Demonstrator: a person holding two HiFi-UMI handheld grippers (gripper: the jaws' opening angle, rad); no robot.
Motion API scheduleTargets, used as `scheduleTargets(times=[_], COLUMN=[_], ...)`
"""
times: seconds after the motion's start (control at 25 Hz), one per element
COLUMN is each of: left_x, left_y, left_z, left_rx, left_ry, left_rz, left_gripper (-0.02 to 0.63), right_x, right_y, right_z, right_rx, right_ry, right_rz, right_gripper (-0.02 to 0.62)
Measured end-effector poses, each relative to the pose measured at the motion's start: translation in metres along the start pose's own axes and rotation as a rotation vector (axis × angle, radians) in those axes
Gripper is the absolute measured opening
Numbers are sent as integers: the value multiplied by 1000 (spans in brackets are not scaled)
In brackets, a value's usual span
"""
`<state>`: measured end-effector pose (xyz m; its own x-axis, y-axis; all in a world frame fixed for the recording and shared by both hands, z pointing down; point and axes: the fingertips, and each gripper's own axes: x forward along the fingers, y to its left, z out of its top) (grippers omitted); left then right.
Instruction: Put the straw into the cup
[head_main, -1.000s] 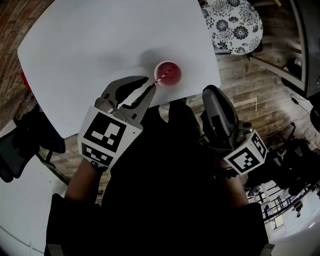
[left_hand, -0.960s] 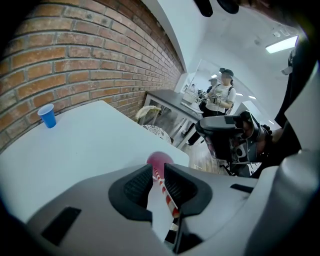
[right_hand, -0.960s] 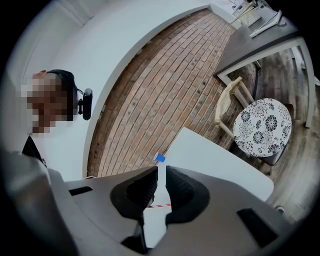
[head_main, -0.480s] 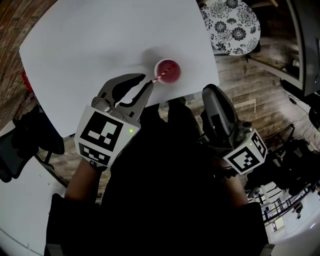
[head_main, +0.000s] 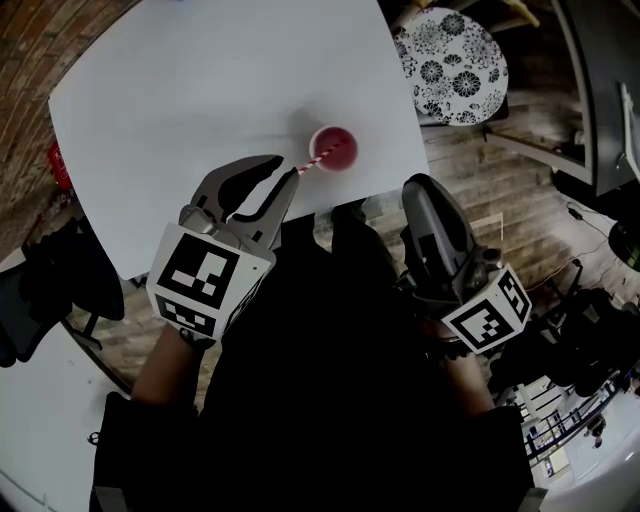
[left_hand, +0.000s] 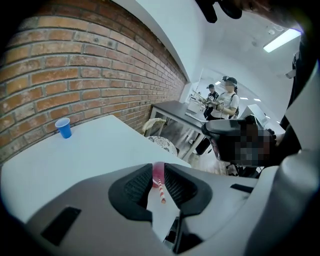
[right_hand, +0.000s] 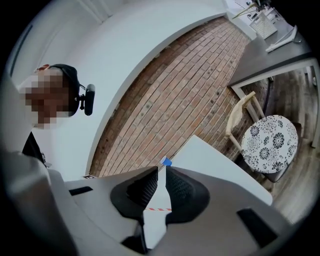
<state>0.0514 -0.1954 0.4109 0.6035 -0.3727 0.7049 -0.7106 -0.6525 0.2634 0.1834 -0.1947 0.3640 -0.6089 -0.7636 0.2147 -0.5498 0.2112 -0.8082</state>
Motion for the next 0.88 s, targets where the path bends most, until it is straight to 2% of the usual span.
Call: scheduleTargets(times=[0.32,0.56,0.68,0.88], left_x=[-26,-45,-55,-76], left_y=[0,-7,-16,-35], left_z=[20,37,47,74], left_rx=[-8,-5,-13,-19], left_ry=[-85,-150,-208,-338], left_rz=[55,63,39,-11], left_gripper=[64,63,63,63], right_x=[-2,-5,-6,-9], right_y=[25,43,55,86], right_z=[13,21,25,26], right_rx=[-120,-205,-293,-505], right_ry=[-1,-4,-4,4], right_rz=[35,47,52,97], right_gripper=[64,64,64,64])
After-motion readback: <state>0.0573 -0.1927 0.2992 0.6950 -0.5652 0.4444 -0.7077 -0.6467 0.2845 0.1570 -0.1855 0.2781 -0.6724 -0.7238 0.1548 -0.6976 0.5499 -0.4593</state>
